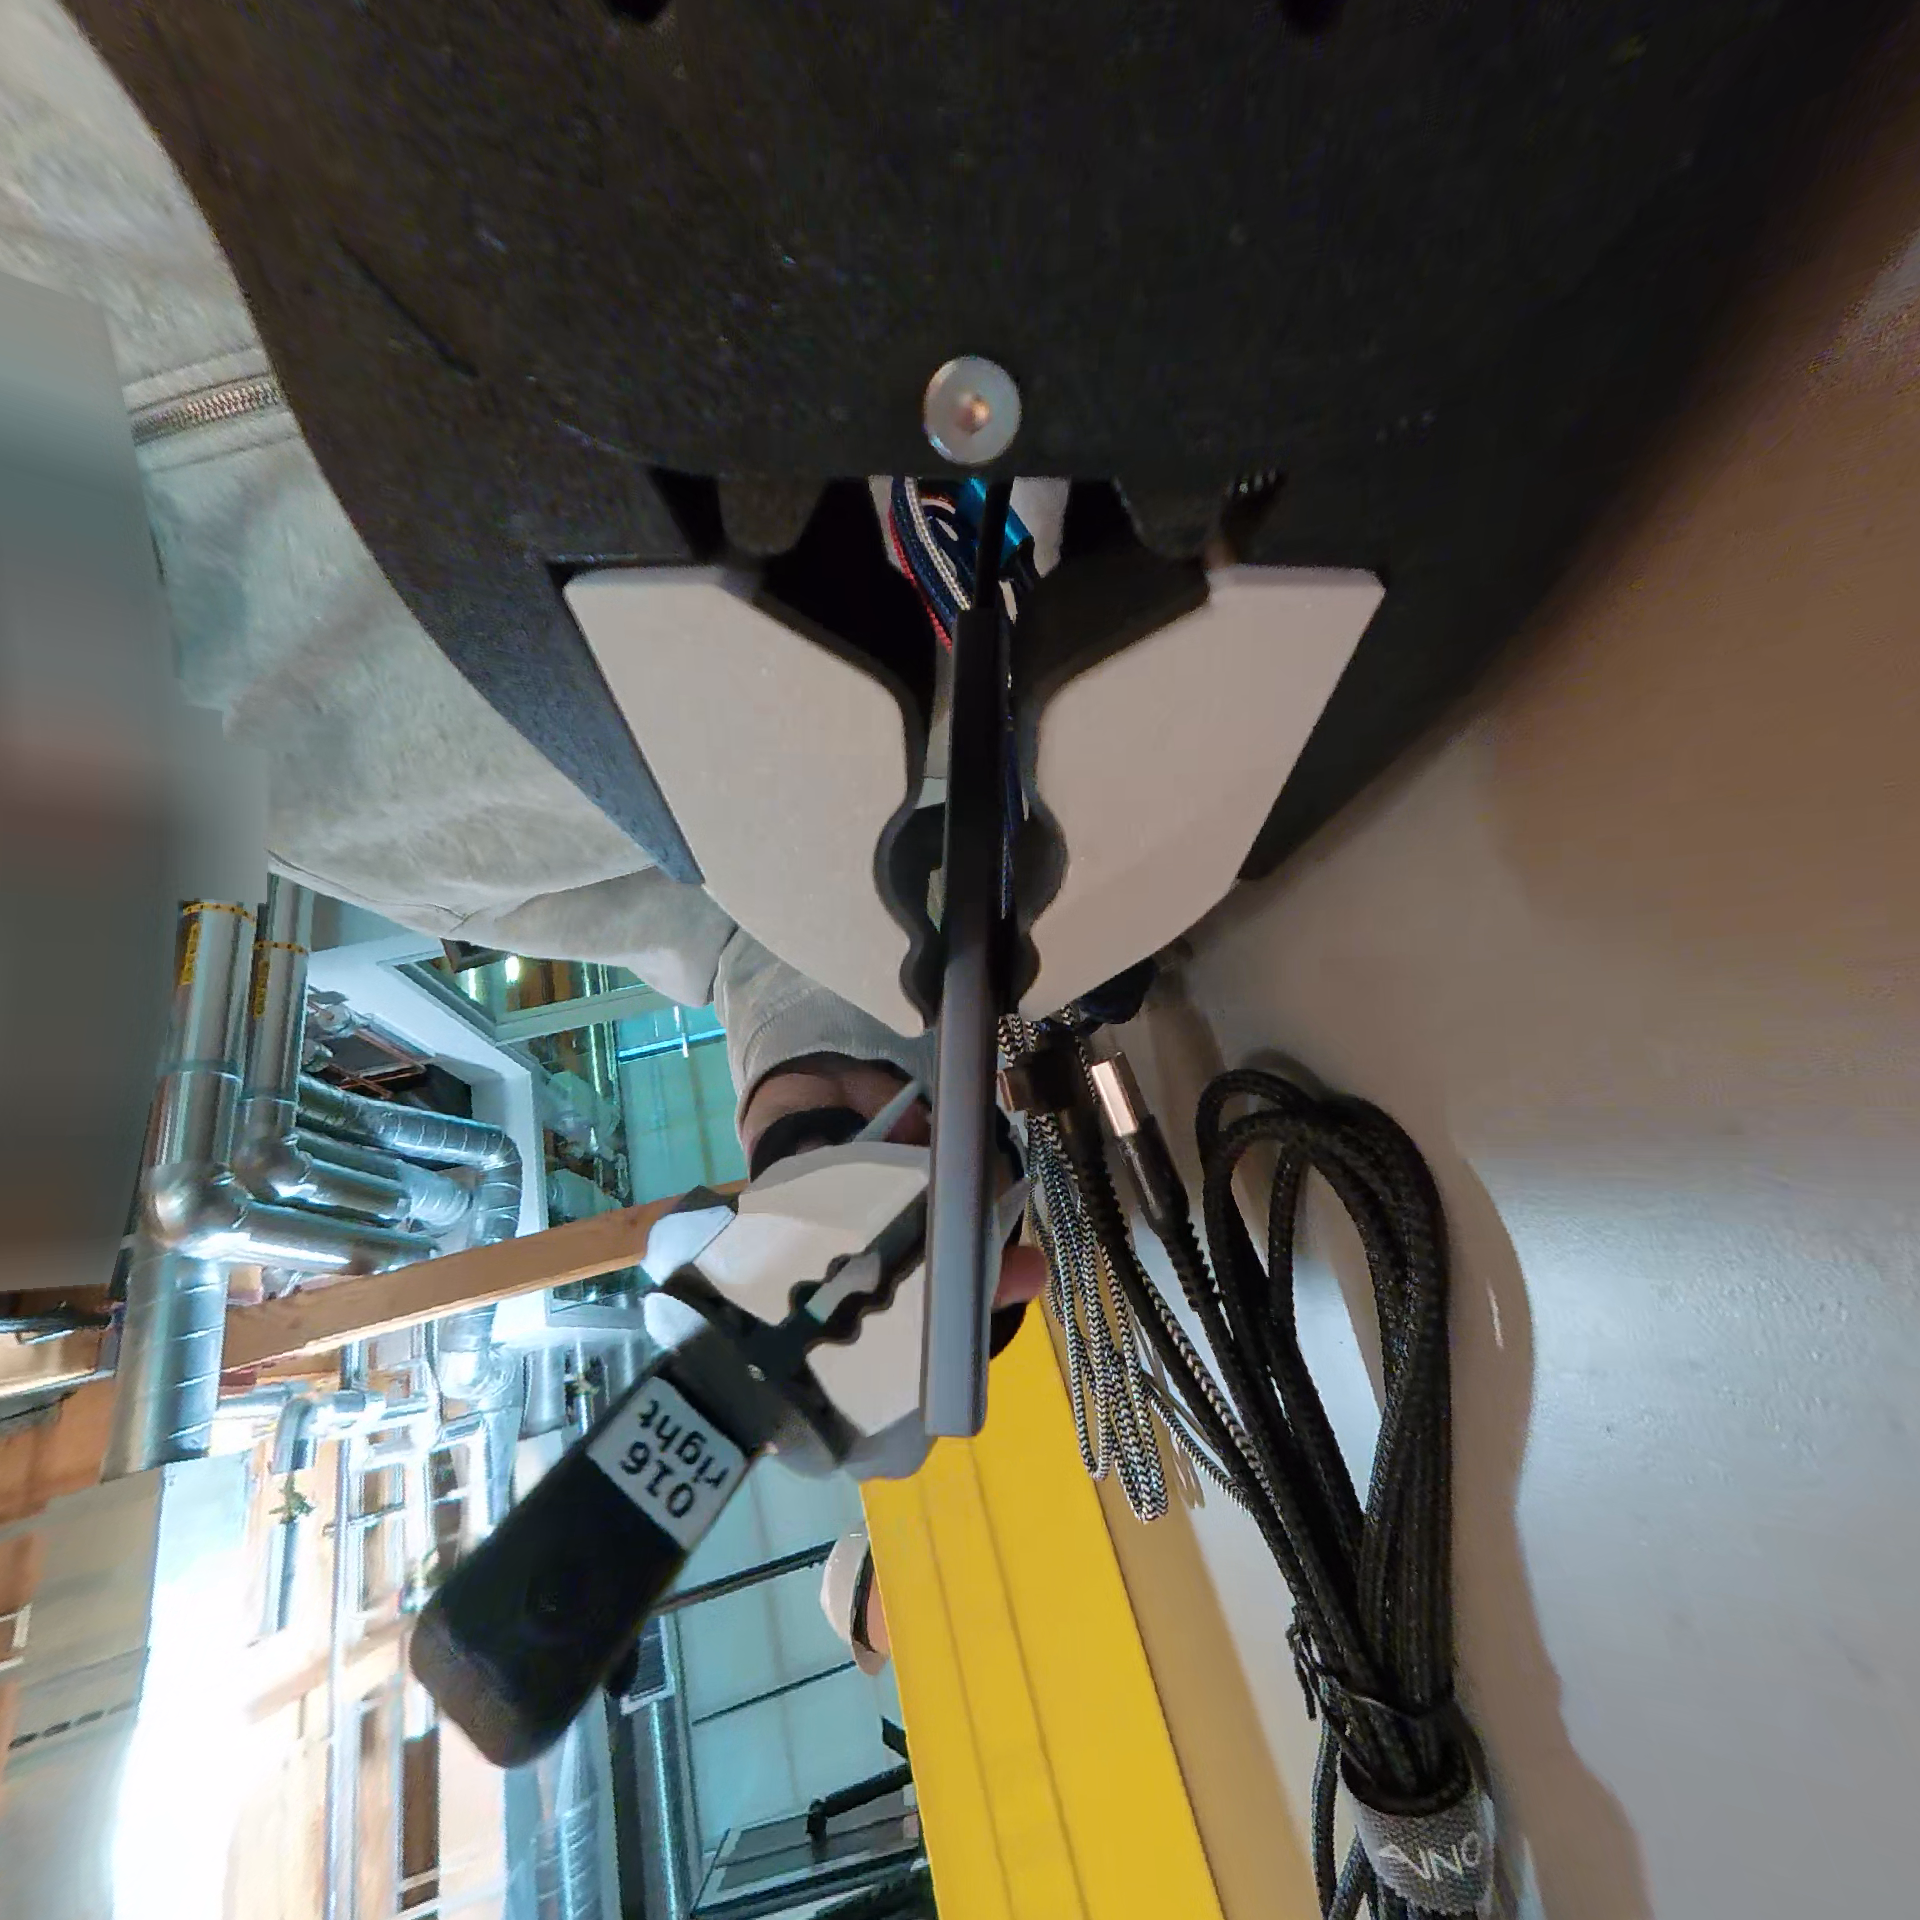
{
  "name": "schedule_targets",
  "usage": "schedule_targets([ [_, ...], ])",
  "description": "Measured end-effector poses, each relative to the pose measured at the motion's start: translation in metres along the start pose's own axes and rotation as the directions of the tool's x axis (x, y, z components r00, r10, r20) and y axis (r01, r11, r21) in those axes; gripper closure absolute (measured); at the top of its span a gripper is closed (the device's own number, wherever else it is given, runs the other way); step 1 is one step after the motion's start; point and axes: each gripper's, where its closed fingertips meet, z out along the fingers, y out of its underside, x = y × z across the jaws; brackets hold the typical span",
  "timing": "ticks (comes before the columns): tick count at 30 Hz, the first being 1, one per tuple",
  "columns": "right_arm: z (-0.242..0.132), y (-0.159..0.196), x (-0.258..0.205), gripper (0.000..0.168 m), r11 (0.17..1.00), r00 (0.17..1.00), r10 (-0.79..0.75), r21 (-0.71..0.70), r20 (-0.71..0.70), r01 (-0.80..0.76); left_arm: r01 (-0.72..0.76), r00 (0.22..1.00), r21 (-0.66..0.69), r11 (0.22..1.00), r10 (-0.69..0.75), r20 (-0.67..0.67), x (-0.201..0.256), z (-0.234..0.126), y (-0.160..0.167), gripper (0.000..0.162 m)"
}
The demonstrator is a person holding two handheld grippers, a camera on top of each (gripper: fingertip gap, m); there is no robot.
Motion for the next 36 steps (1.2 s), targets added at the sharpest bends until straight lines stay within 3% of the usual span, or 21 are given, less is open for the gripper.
schedule_targets([
  [1, 0.000, 0.003, -0.001, 0.159, 0.998, 0.998, 0.063, 0.004, 0.032, -0.063, 0.001, 1.000, 0.000, 1.000, -0.001, -0.001, 0.000, 0.000, 0.000, 0.152],
  [4, 0.001, 0.013, 0.002, 0.150, 0.985, 0.981, 0.174, -0.015, 0.085, -0.173, 0.004, 1.000, -0.014, 1.000, -0.004, 0.002, -0.001, 0.001, 0.002, 0.153],
  [10, 0.014, 0.027, 0.004, 0.134, 0.972, 0.973, 0.212, -0.129, 0.095, -0.199, 0.003, 1.000, -0.039, 0.999, -0.003, 0.023, -0.003, 0.004, 0.005, 0.152],
  [17, 0.018, 0.014, 0.005, 0.138, 0.946, 0.929, 0.323, -0.094, 0.180, -0.310, 0.002, 1.000, -0.037, 0.999, -0.001, 0.020, -0.003, 0.006, 0.004, 0.152],
  [27, 0.015, 0.003, 0.001, 0.155, 0.929, 0.893, 0.363, -0.031, 0.265, -0.369, 0.014, 1.000, -0.006, 1.000, -0.014, 0.017, -0.004, 0.004, 0.000, 0.153],
  [36, 0.012, 0.004, 0.001, 0.157, 0.958, 0.937, 0.283, -0.014, 0.205, -0.286, 0.019, 1.000, 0.007, 1.000, -0.019, -0.024, 0.002, 0.001, -0.001, 0.152],
])
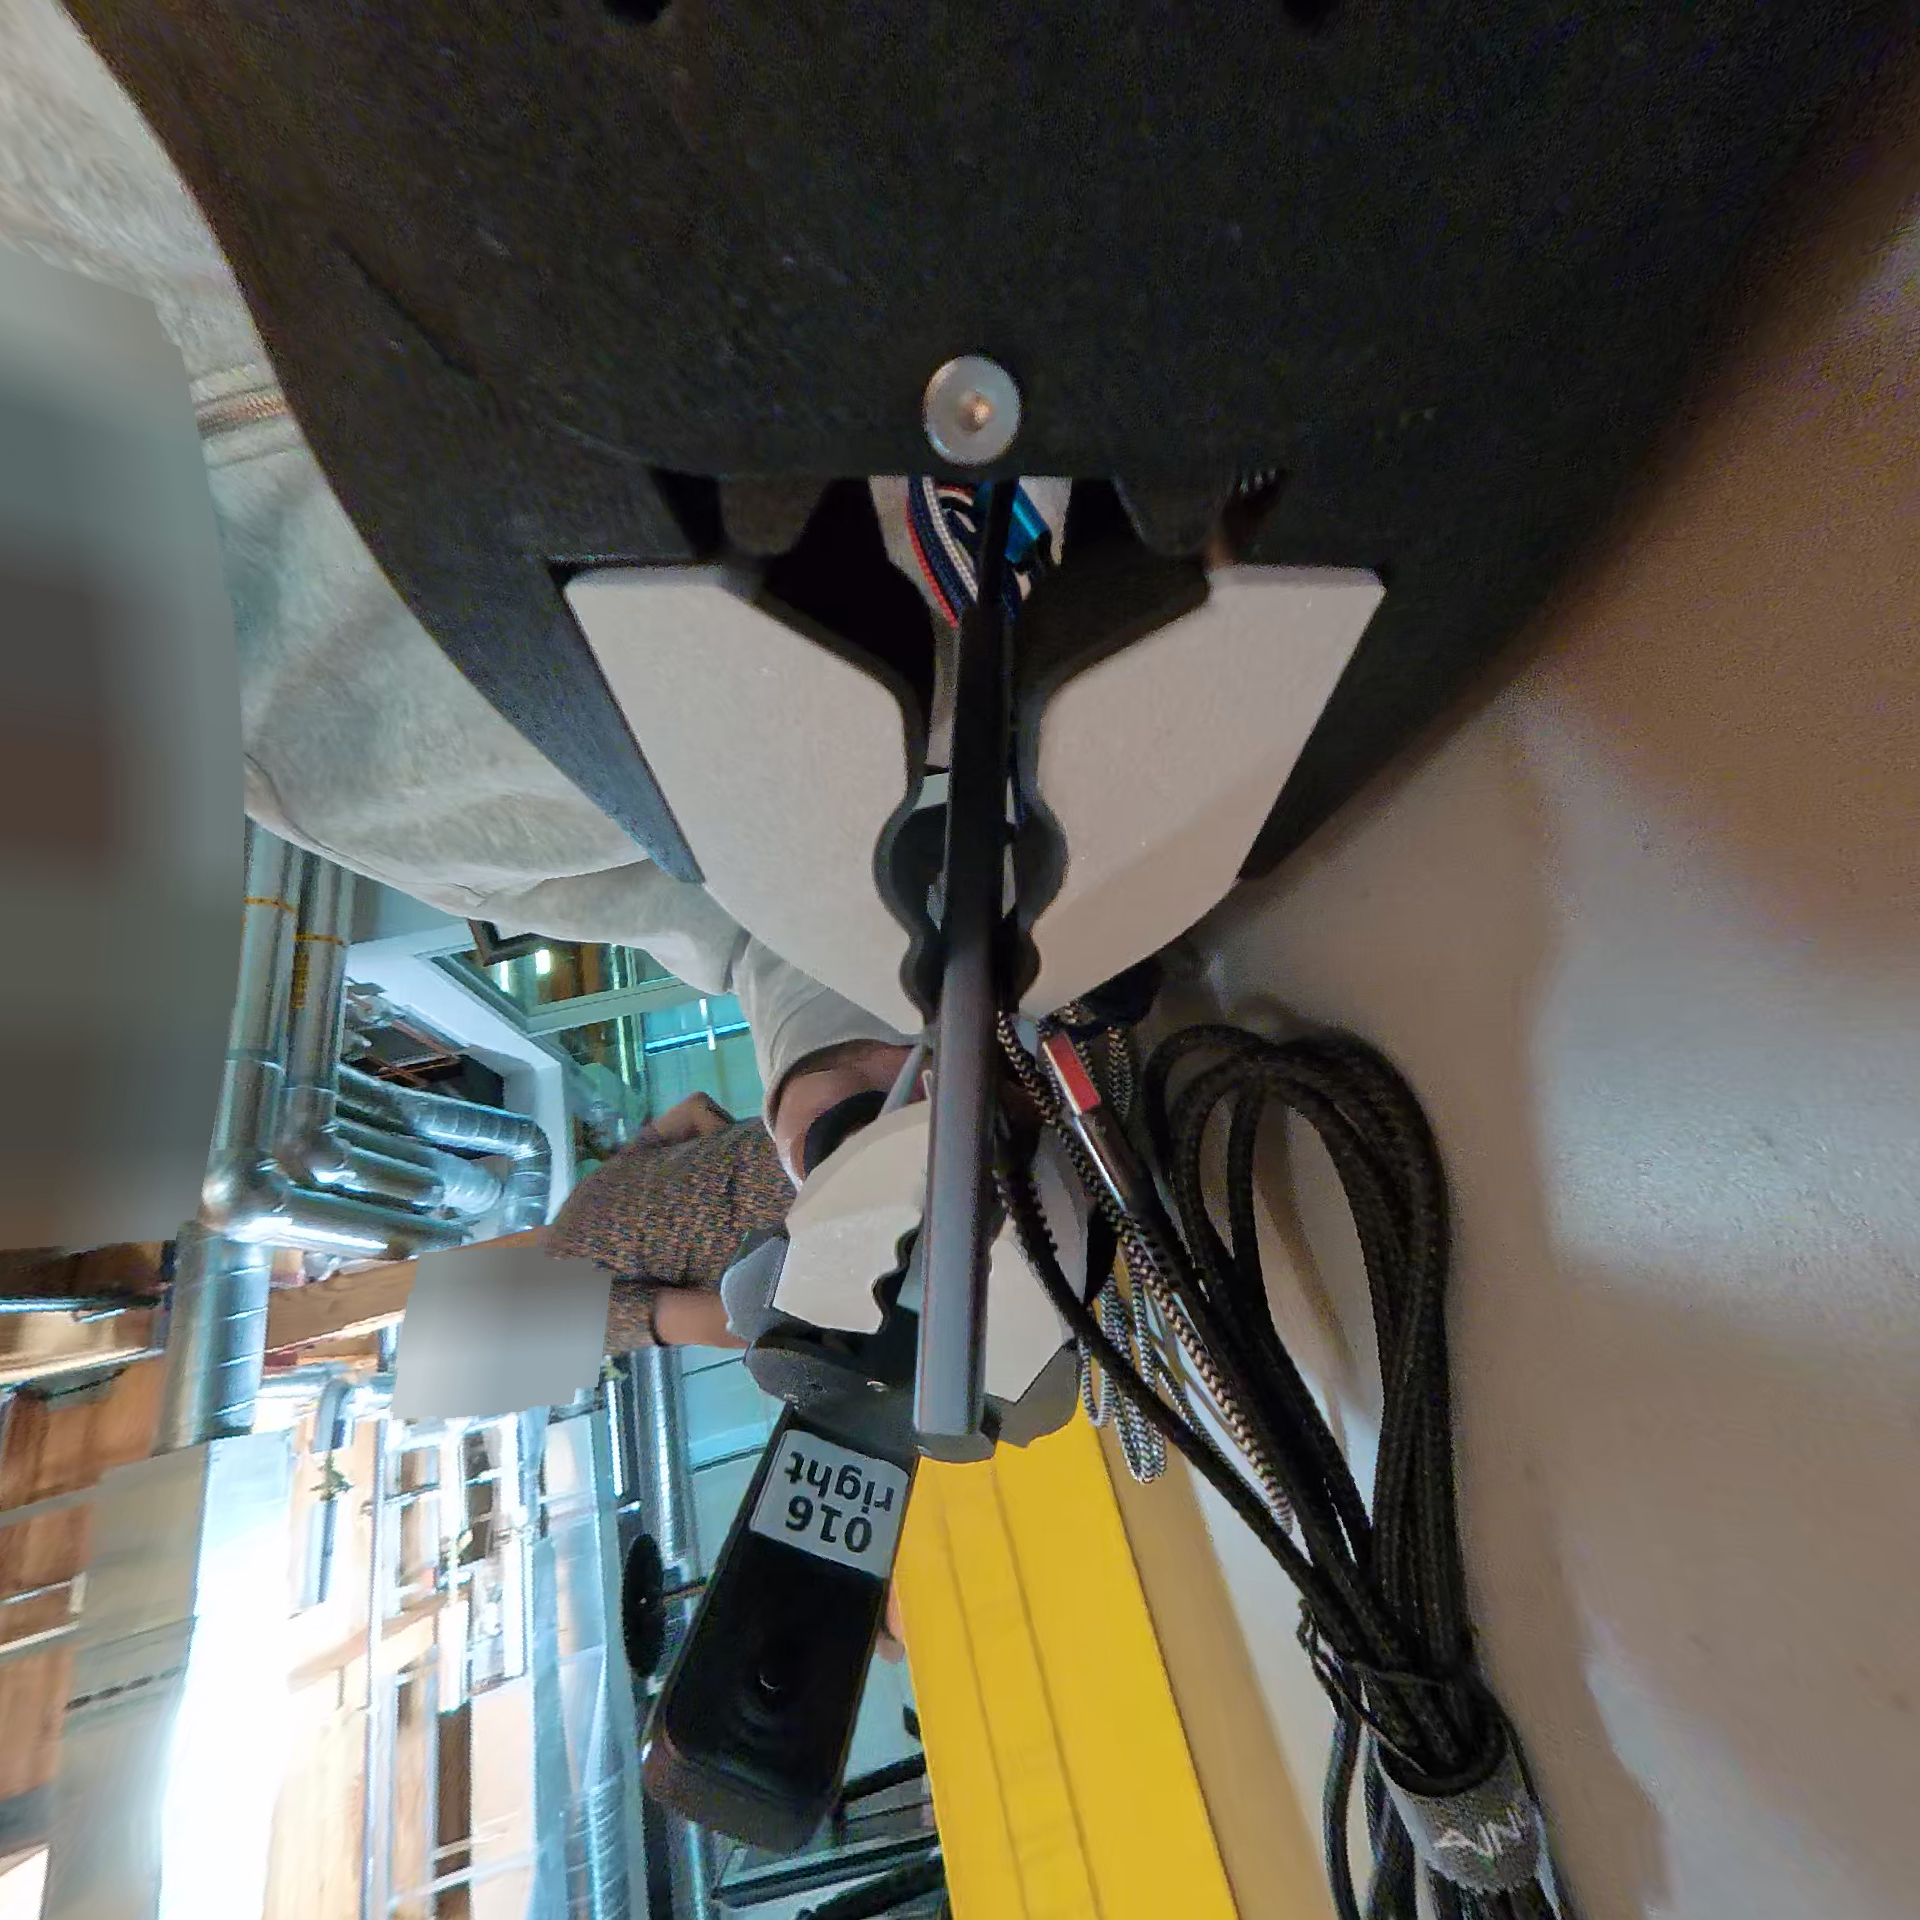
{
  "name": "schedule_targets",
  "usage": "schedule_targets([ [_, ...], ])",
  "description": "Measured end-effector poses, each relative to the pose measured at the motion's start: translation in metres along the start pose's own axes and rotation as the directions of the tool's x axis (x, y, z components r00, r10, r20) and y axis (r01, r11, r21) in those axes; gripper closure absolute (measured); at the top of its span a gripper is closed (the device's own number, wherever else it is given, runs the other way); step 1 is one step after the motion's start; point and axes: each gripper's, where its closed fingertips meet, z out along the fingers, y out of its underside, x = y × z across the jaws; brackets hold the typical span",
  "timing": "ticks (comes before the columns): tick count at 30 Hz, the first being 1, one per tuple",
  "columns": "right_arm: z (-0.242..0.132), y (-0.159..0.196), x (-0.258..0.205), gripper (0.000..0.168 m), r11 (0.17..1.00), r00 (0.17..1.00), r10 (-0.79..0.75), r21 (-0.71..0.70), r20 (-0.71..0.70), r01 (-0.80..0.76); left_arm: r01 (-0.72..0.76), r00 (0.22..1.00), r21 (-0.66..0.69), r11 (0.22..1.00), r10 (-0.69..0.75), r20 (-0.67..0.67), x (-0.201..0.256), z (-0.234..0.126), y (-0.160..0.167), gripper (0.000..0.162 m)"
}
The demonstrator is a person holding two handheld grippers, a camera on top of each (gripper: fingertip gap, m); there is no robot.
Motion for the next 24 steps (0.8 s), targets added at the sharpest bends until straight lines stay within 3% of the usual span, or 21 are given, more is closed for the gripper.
schedule_targets([
  [6, -0.010, -0.002, 0.000, 0.160, 0.981, 0.963, -0.191, -0.055, -0.188, 0.184, 0.025, 0.999, 0.004, 1.000, -0.025, -0.048, 0.005, -0.003, 0.000, 0.152],
  [7, -0.010, -0.003, -0.003, 0.168, 0.975, 0.954, -0.220, -0.059, -0.203, 0.212, 0.020, 0.999, 0.003, 1.000, -0.020, -0.050, 0.005, -0.003, 0.000, 0.152],
  [12, -0.014, -0.006, -0.010, 0.168, 0.958, 0.921, -0.287, -0.066, -0.263, 0.280, -0.001, 0.999, 0.005, 1.000, 0.002, -0.053, 0.007, -0.002, 0.001, 0.152],
  [18, -0.022, 0.001, 0.003, 0.168, 0.984, 0.962, -0.173, -0.063, -0.210, 0.164, 0.002, 0.999, 0.027, 1.000, -0.001, -0.052, 0.006, -0.004, -0.002, 0.152],
  [24, -0.030, 0.013, 0.014, 0.153, 0.991, 0.979, -0.082, -0.122, -0.188, 0.060, -0.018, 0.999, 0.006, 1.000, 0.018, -0.033, 0.006, 0.004, 0.000, 0.152],
])
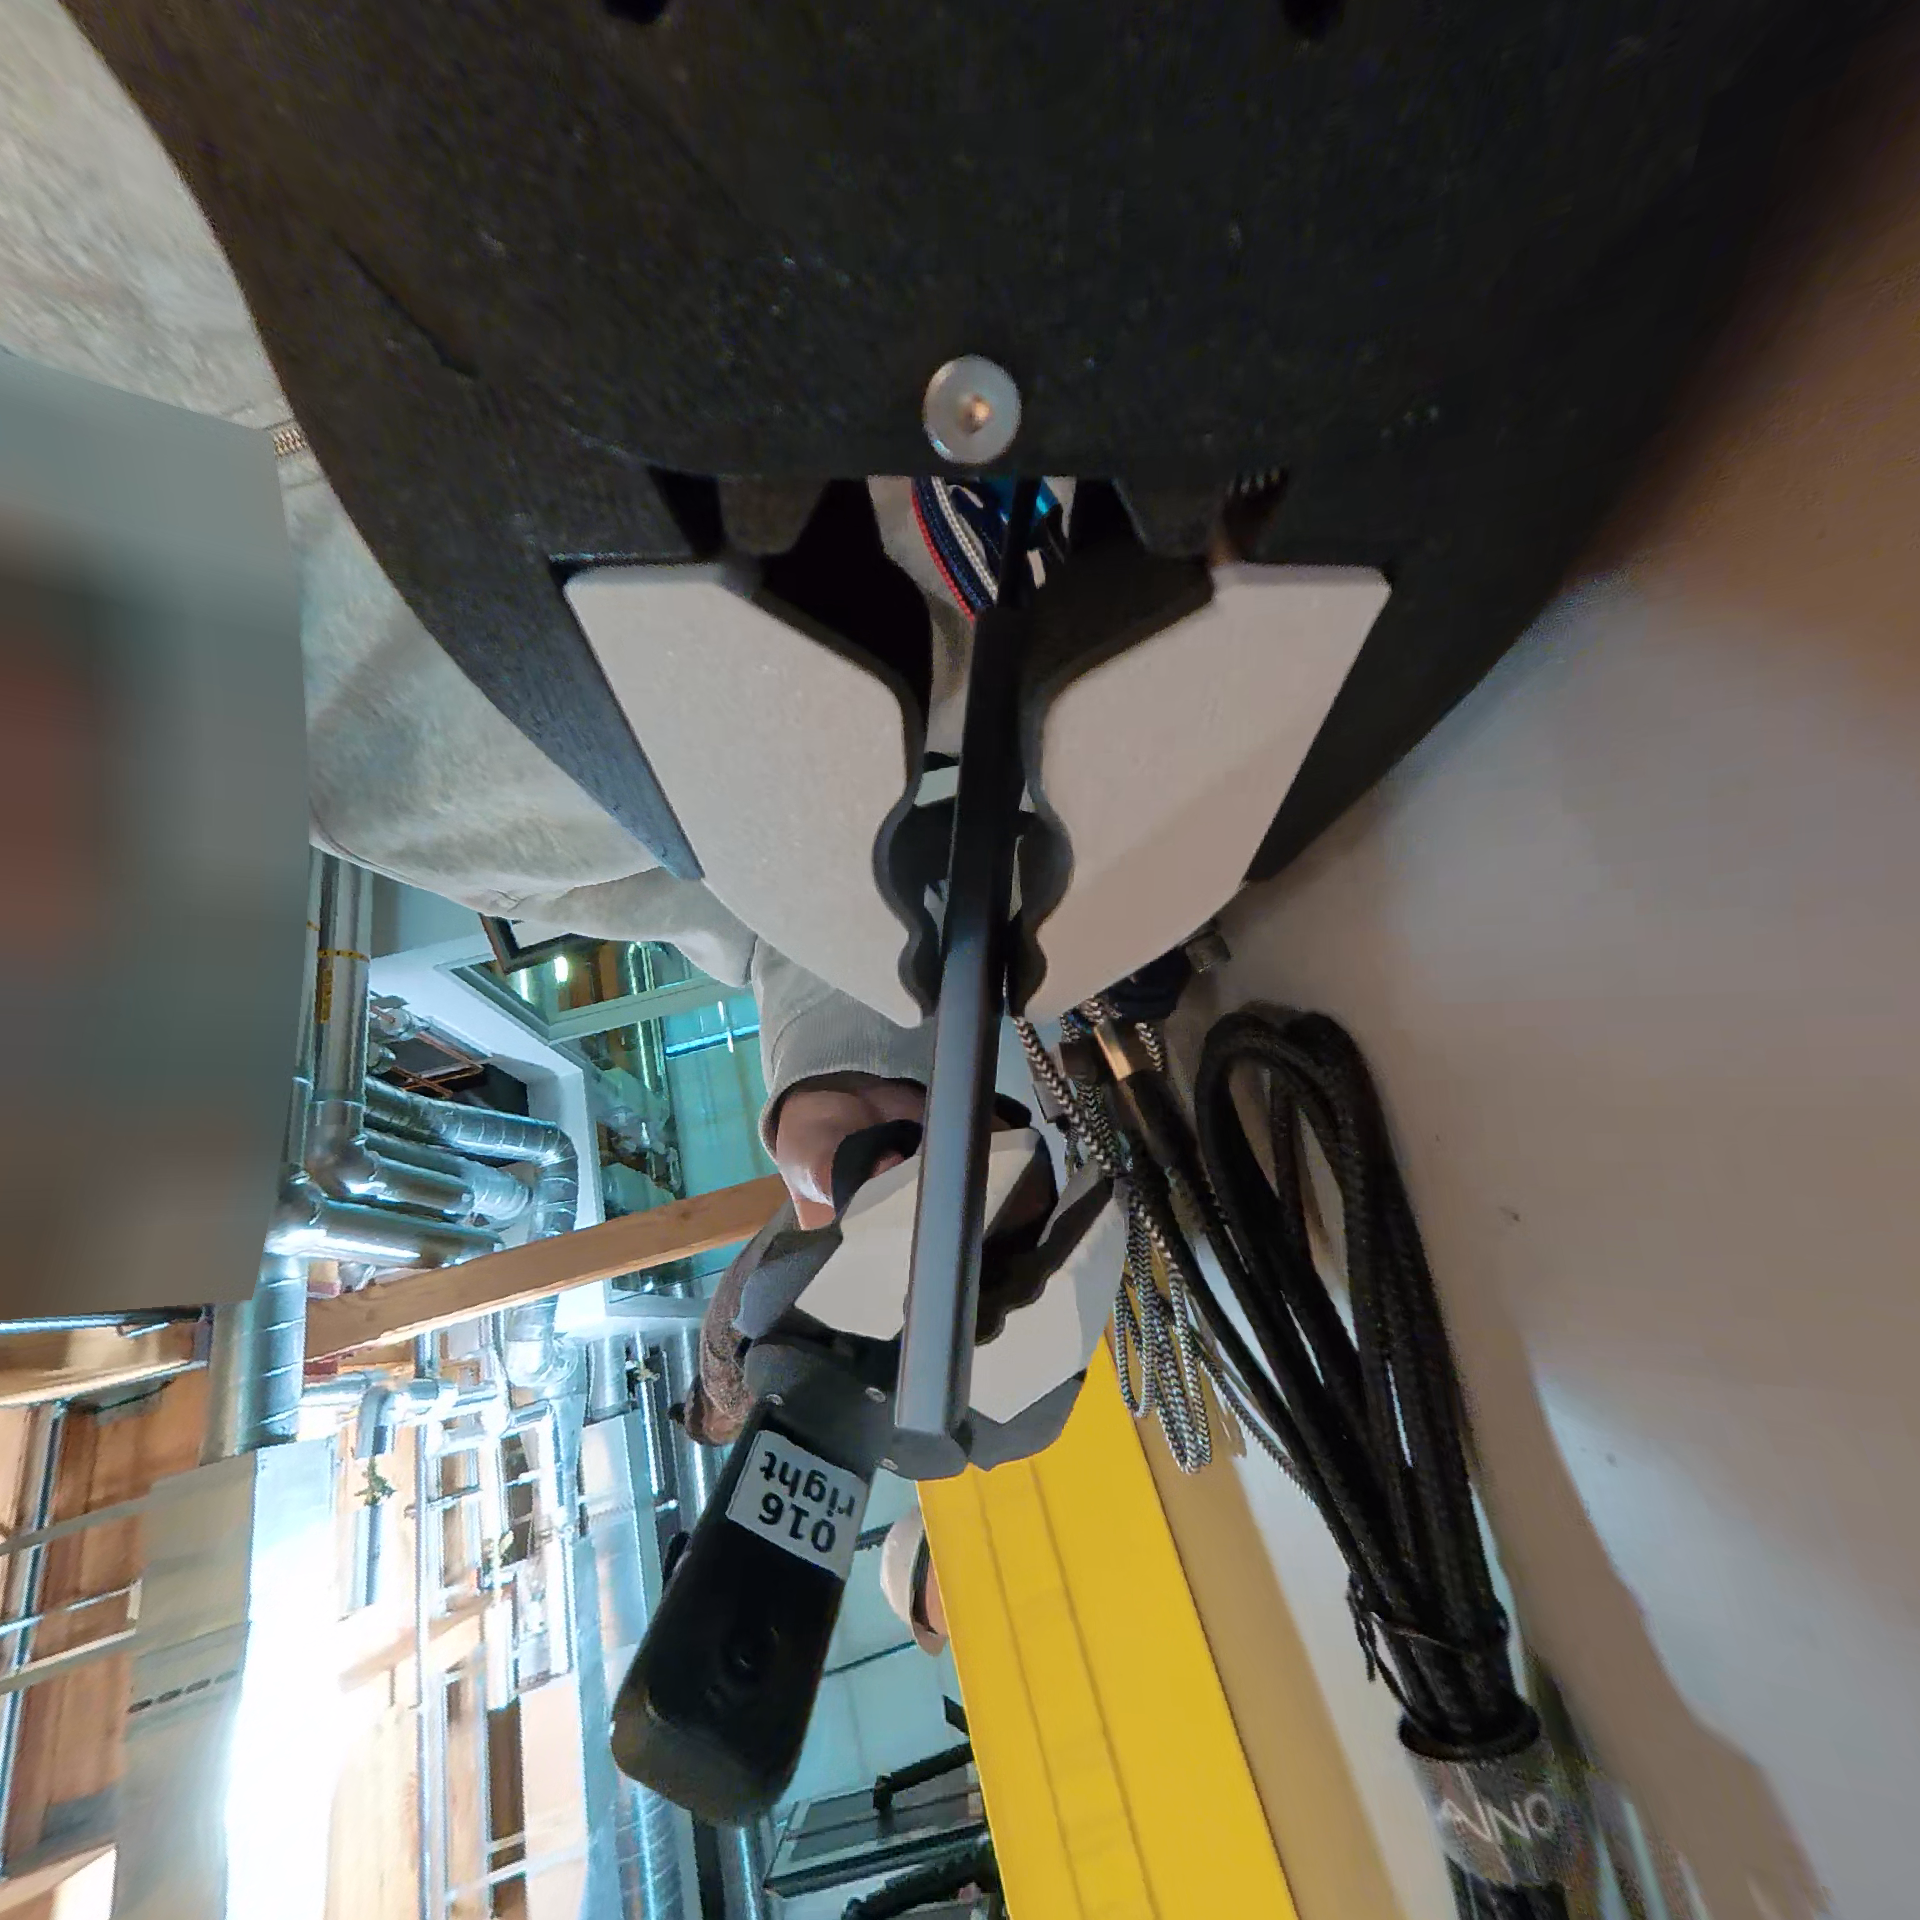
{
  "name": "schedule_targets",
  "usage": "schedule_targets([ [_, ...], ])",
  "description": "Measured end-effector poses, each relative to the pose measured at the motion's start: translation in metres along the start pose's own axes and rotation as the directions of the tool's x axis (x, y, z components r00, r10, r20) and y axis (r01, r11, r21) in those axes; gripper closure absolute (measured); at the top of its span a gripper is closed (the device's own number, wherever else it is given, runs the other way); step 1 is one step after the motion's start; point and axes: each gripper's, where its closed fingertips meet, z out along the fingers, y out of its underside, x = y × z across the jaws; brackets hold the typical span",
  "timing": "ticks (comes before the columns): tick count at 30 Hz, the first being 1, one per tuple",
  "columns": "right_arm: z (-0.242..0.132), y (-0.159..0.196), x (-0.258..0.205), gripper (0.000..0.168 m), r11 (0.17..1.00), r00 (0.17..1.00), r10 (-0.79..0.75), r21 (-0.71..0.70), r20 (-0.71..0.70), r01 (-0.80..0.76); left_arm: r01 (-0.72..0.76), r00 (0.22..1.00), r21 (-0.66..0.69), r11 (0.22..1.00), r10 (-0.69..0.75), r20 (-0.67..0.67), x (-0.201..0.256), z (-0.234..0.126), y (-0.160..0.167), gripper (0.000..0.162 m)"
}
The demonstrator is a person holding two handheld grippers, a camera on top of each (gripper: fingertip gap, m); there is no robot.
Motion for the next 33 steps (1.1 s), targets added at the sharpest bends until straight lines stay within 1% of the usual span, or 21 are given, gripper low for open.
schedule_targets([
  [3, 0.002, 0.003, 0.000, 0.151, 0.999, 0.998, 0.048, -0.010, 0.045, -0.048, 0.004, 1.000, -0.025, 1.000, -0.004, -0.004, 0.000, 0.006, 0.003, 0.151],
  [9, -0.005, 0.006, 0.010, 0.146, 0.996, 0.995, 0.082, -0.037, 0.053, -0.080, -0.013, 1.000, -0.051, 0.999, 0.014, 0.021, -0.002, 0.010, 0.008, 0.151],
  [12, -0.003, 0.007, 0.009, 0.144, 0.995, 0.995, 0.086, -0.054, 0.057, -0.083, -0.007, 1.000, -0.058, 0.998, 0.008, 0.017, -0.002, 0.013, 0.009, 0.152],
  [16, 0.009, 0.010, 0.003, 0.146, 0.994, 0.995, 0.070, -0.091, 0.068, -0.064, -0.004, 1.000, -0.069, 0.998, 0.005, 0.021, -0.003, 0.018, 0.010, 0.153],
  [18, 0.016, 0.011, -0.001, 0.151, 0.992, 0.993, 0.076, -0.103, 0.085, -0.068, -0.003, 1.000, -0.071, 0.997, 0.005, 0.023, -0.003, 0.018, 0.010, 0.153],
  [19, 0.017, 0.009, -0.002, 0.157, 0.993, 0.993, 0.074, -0.096, 0.091, -0.065, -0.003, 1.000, -0.068, 0.998, 0.005, 0.022, -0.003, 0.018, 0.010, 0.153],
  [22, 0.013, -0.005, -0.010, 0.159, 0.998, 0.984, 0.061, 0.003, 0.169, -0.062, 0.000, 1.000, -0.047, 0.999, 0.000, 0.006, -0.002, 0.016, 0.007, 0.152],
  [25, 0.005, -0.015, -0.014, 0.160, 0.995, 0.979, 0.037, 0.085, 0.199, -0.055, 0.018, 0.999, -0.019, 1.000, -0.019, -0.031, 0.002, 0.012, 0.003, 0.152],
  [27, 0.002, -0.018, -0.016, 0.160, 0.993, 0.983, 0.011, 0.113, 0.183, -0.032, 0.019, 0.999, -0.015, 1.000, -0.019, -0.038, 0.002, 0.011, 0.003, 0.152],
  [30, 0.003, -0.018, -0.014, 0.161, 0.992, 0.995, -0.039, 0.125, 0.095, 0.027, 0.008, 0.999, -0.016, 1.000, -0.009, -0.037, 0.003, 0.012, 0.003, 0.152],
  [31, 0.005, -0.018, -0.014, 0.168, 0.990, 0.996, -0.059, 0.133, 0.069, 0.049, 0.008, 0.999, -0.017, 1.000, -0.009, -0.040, 0.004, 0.012, 0.003, 0.152],
  [33, 0.007, -0.021, -0.020, 0.168, 0.984, 0.995, -0.087, 0.163, 0.053, 0.077, 0.013, 0.999, -0.012, 1.000, -0.014, -0.046, 0.004, 0.012, 0.003, 0.151],
])
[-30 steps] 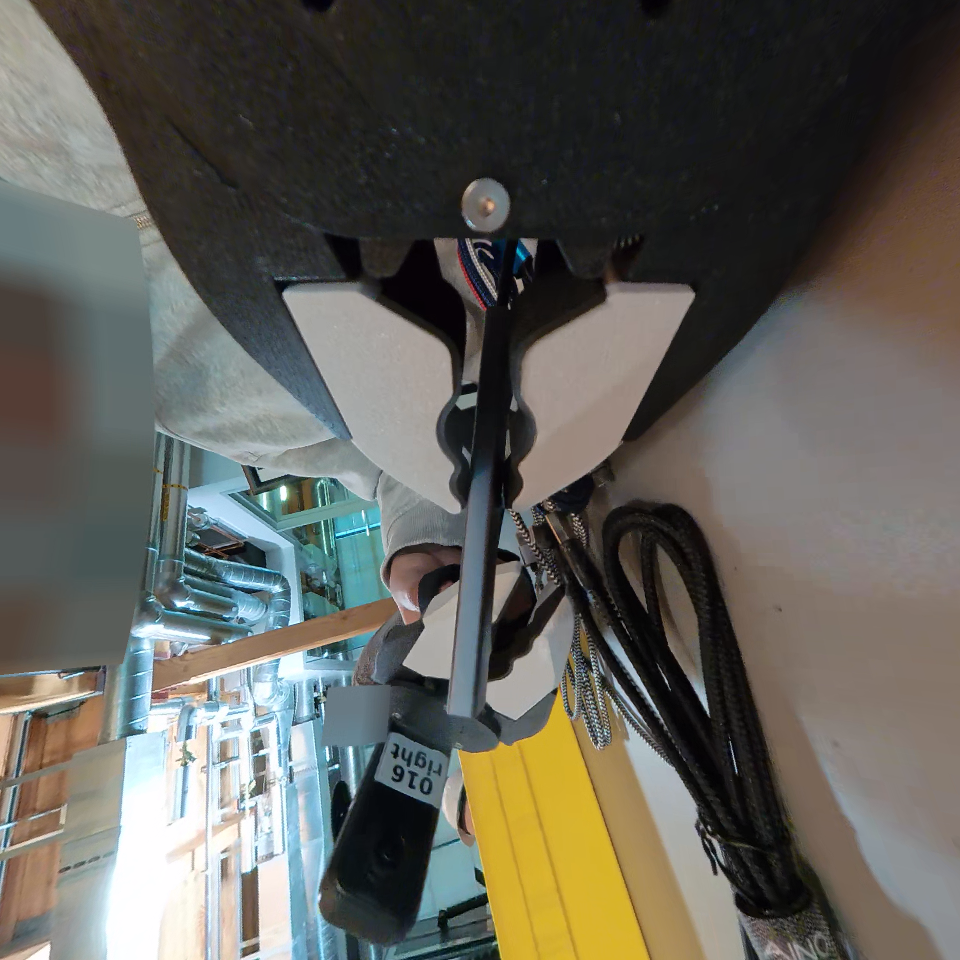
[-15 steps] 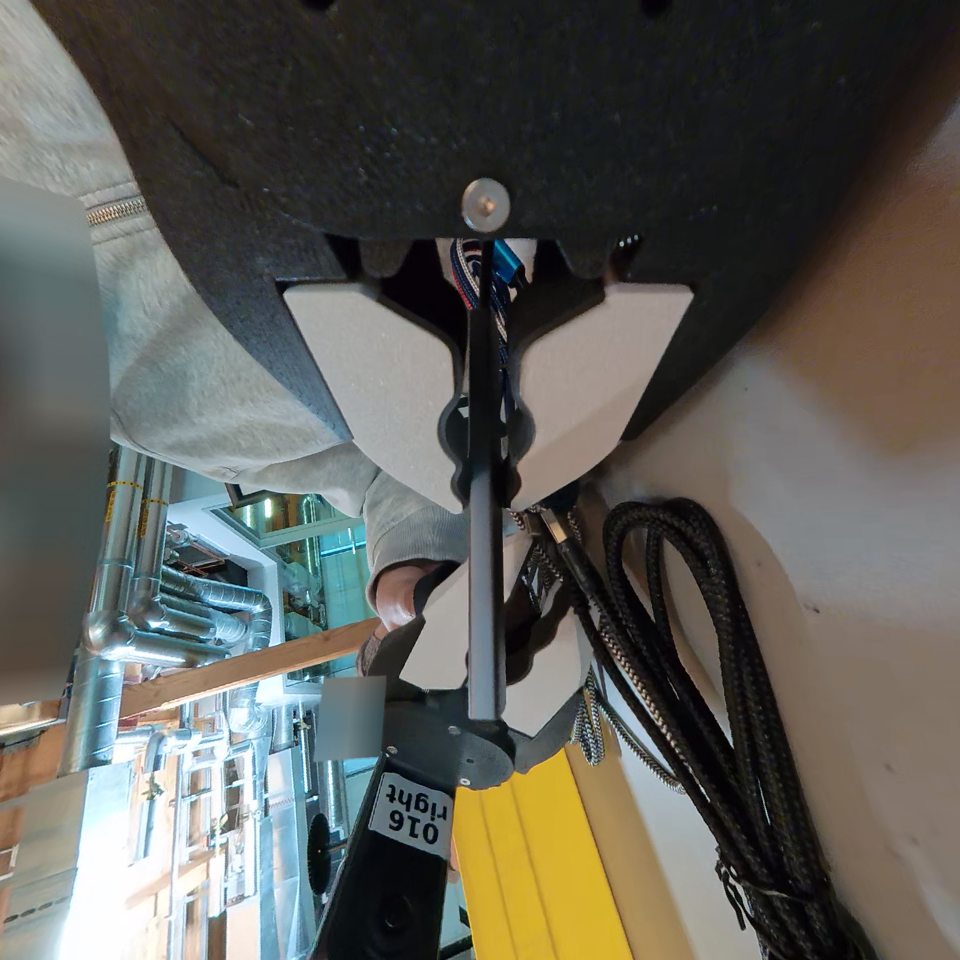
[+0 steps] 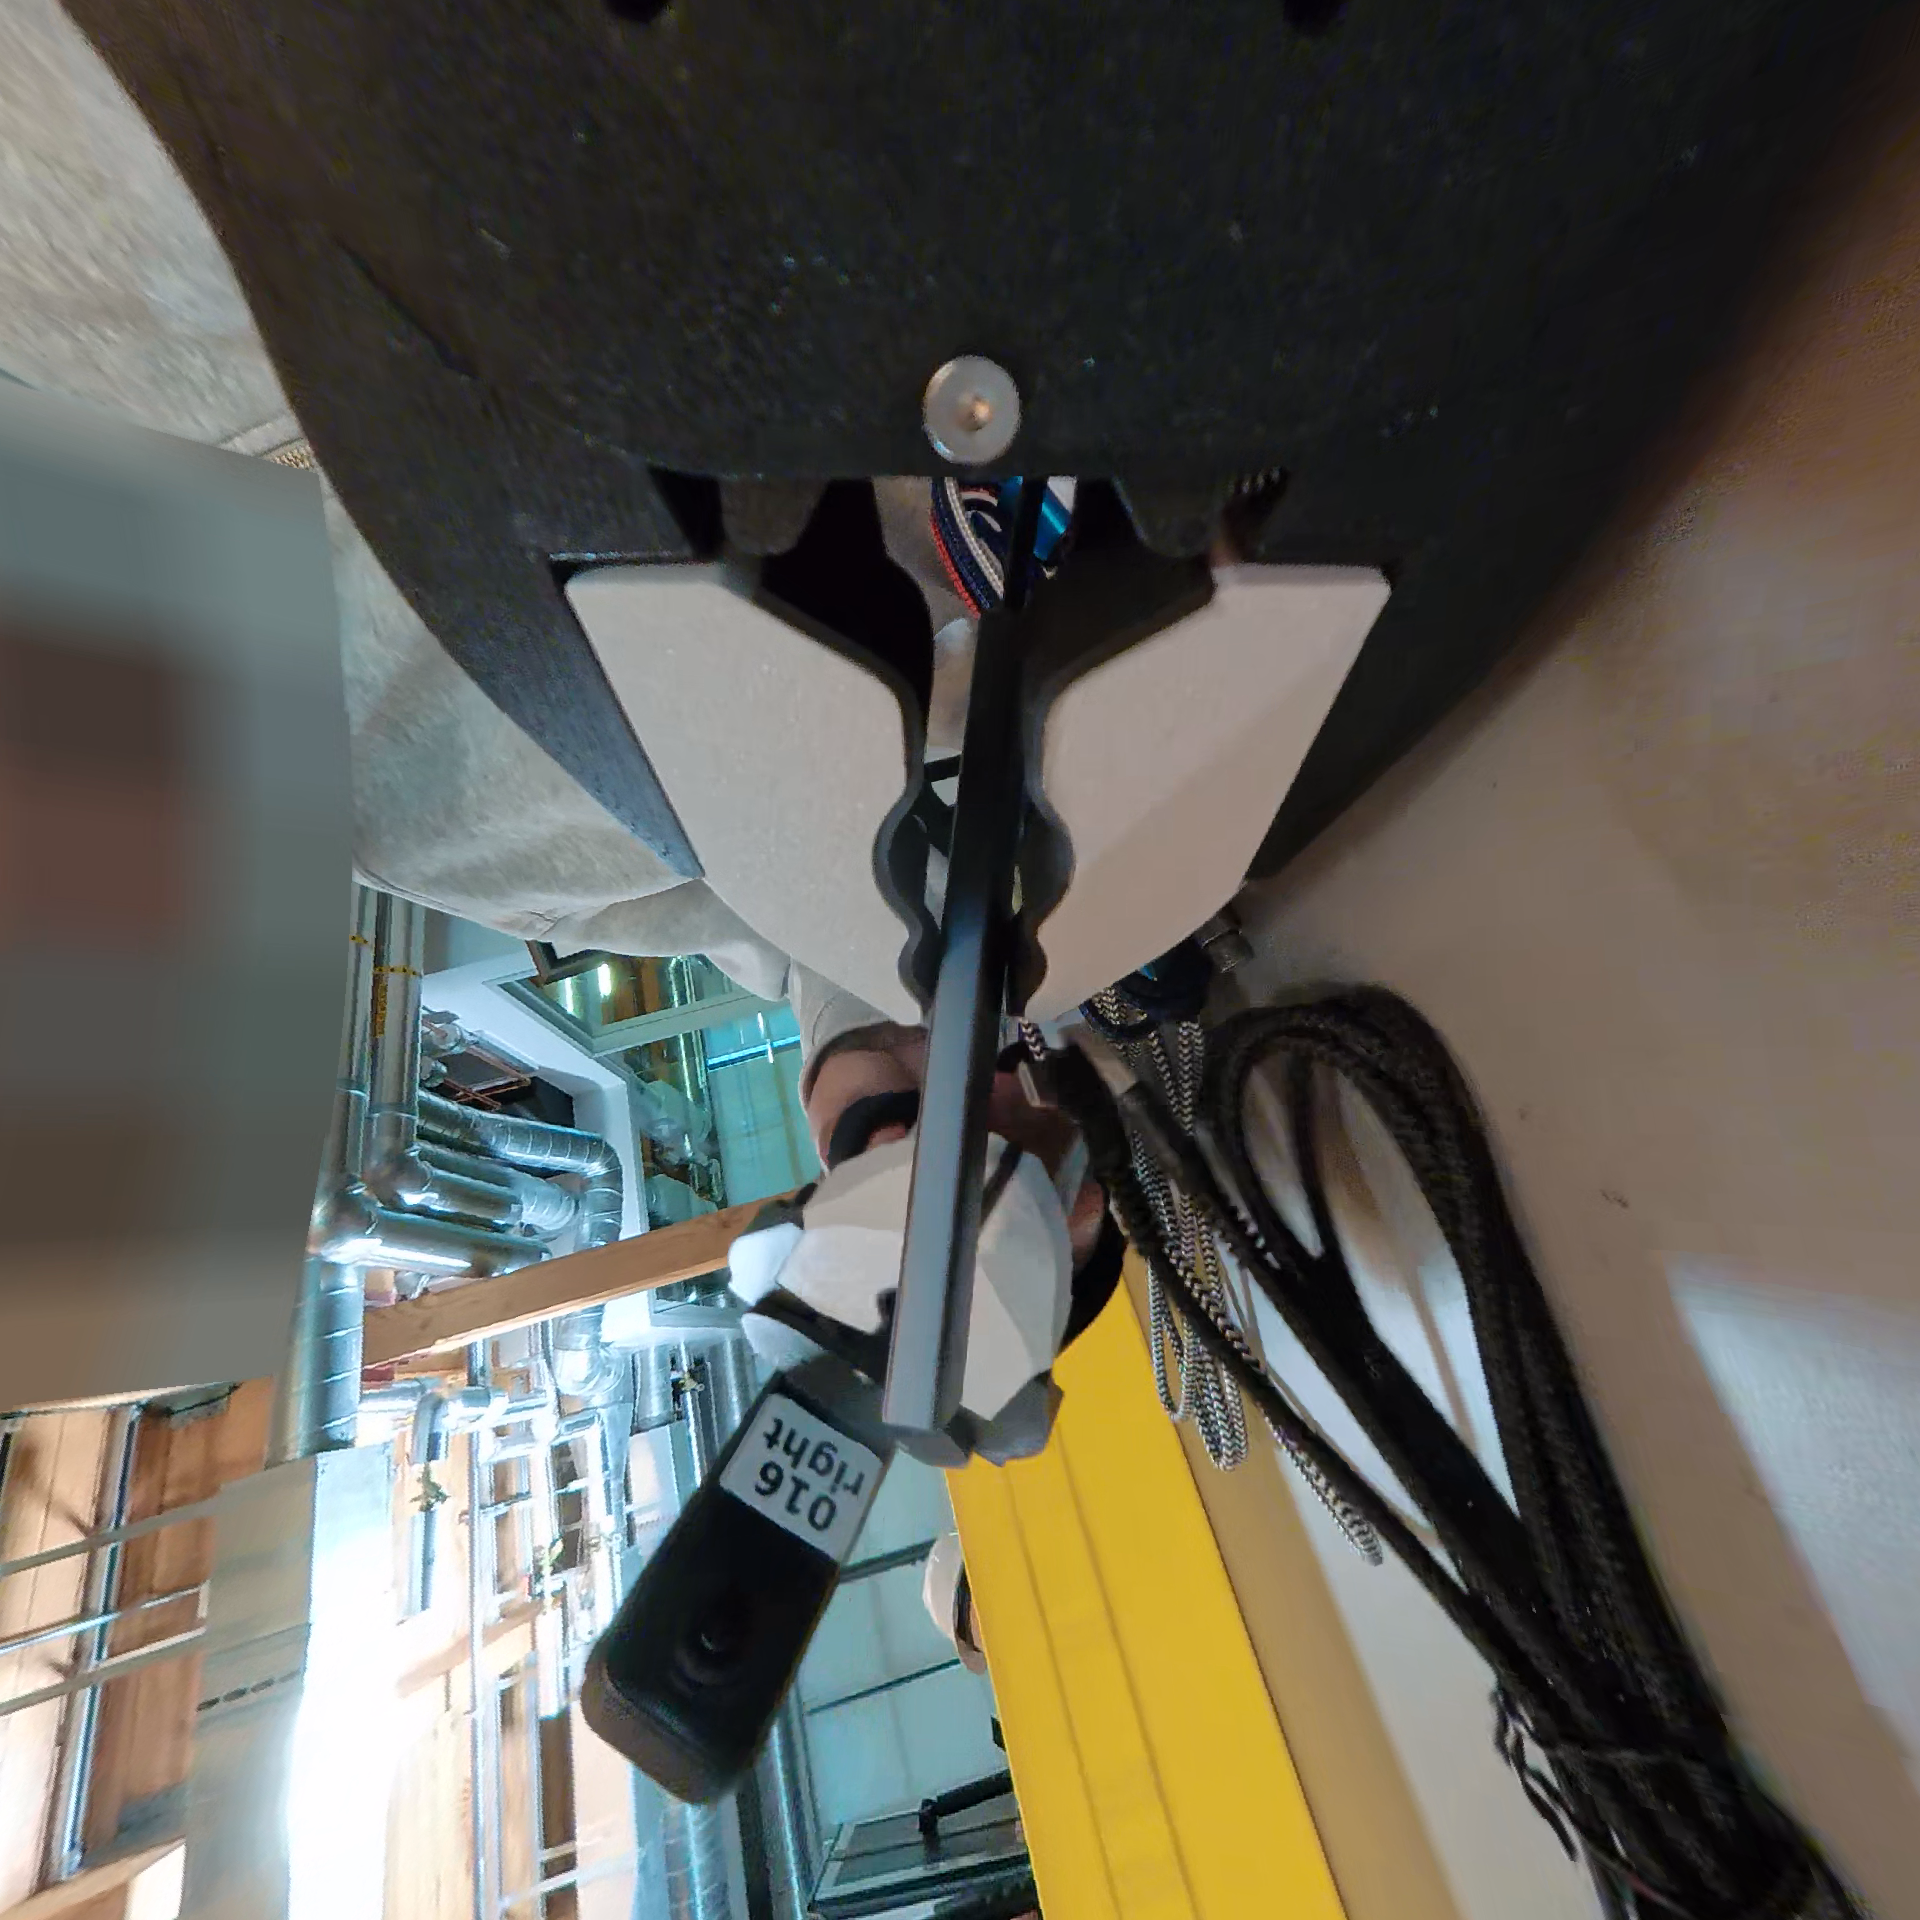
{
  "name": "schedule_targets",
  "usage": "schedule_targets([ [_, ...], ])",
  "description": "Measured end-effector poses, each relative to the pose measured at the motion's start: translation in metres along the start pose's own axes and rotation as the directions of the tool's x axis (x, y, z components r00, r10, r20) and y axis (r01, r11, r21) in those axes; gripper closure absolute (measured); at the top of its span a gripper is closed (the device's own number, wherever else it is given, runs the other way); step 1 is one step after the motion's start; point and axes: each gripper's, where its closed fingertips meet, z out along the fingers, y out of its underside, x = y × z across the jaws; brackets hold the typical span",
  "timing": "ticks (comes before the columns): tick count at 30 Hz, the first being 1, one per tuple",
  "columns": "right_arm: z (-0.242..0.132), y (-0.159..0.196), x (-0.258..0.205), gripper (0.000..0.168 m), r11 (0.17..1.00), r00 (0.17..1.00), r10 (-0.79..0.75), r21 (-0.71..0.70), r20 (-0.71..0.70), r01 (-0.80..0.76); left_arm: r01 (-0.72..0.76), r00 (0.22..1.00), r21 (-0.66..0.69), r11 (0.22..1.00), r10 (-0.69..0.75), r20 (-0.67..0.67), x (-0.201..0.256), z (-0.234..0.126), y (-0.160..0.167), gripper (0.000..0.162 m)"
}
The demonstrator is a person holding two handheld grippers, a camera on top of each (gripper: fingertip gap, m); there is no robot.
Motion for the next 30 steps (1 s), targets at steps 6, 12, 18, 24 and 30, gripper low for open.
schedule_targets([
  [6, -0.001, -0.001, 0.004, 0.168, 0.998, 0.995, -0.068, -0.010, -0.073, 0.067, 0.014, 1.000, 0.022, 1.000, -0.014, -0.024, 0.002, -0.002, -0.003, 0.150],
  [12, -0.022, -0.005, 0.022, 0.168, 1.000, 0.998, 0.021, 0.003, -0.065, -0.021, 0.058, 0.996, 0.066, 0.996, -0.054, -0.068, 0.005, -0.007, -0.008, 0.148],
  [18, -0.016, 0.012, 0.026, 0.149, 0.991, 0.996, 0.076, -0.106, -0.039, -0.080, 0.042, 0.999, 0.039, 0.998, -0.041, -0.028, 0.001, -0.004, -0.004, 0.149],
  [24, -0.008, 0.030, 0.021, 0.146, 0.972, 0.999, 0.050, -0.229, -0.020, -0.054, 0.015, 0.996, -0.048, 0.999, -0.010, 0.091, -0.012, 0.006, 0.009, 0.154],
  [30, -0.003, 0.039, 0.013, 0.146, 0.957, 0.994, 0.104, -0.277, 0.038, -0.089, 0.037, 0.994, -0.045, 0.998, -0.033, 0.100, -0.014, 0.006, 0.008, 0.154],
])
